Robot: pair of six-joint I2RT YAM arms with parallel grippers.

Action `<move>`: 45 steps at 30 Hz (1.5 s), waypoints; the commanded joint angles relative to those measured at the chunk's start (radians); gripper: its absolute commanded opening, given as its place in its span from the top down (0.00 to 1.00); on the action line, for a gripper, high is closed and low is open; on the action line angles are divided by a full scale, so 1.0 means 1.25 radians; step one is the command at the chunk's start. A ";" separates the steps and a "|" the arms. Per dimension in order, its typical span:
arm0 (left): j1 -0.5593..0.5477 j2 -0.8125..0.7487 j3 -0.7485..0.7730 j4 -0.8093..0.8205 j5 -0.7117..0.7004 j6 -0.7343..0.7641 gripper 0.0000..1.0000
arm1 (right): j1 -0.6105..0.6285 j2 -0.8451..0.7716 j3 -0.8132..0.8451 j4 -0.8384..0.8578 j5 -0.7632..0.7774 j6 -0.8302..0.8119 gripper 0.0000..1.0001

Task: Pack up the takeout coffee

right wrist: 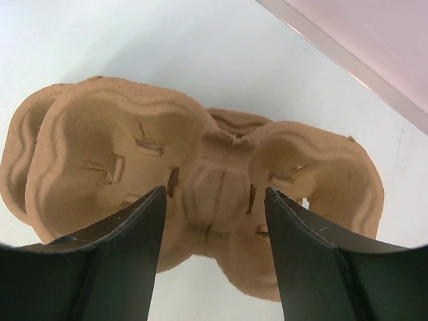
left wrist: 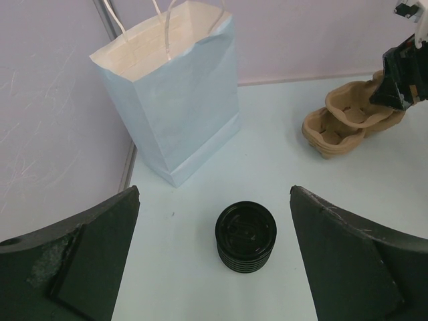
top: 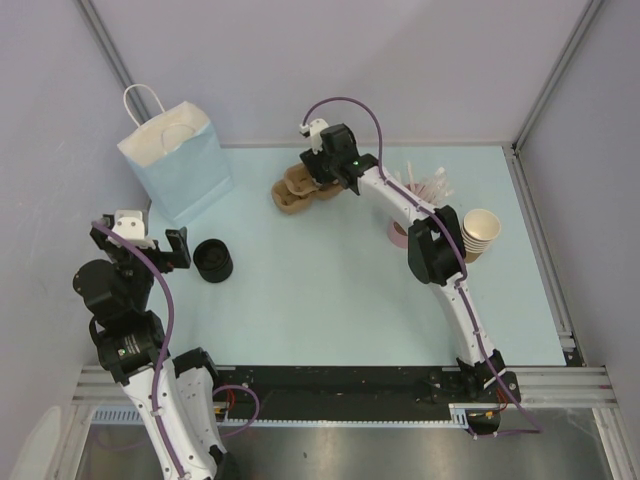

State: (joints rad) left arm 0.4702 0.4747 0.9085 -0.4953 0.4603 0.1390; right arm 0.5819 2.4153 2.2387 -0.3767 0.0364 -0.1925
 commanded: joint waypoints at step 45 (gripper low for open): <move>0.013 -0.001 -0.004 0.022 0.026 -0.006 0.01 | 0.008 0.053 0.094 -0.039 -0.005 0.024 0.56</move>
State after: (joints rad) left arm 0.4728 0.4751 0.9085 -0.4953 0.4751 0.1390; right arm 0.5861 2.4790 2.3062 -0.4366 0.0292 -0.1585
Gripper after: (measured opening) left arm 0.995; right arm 0.498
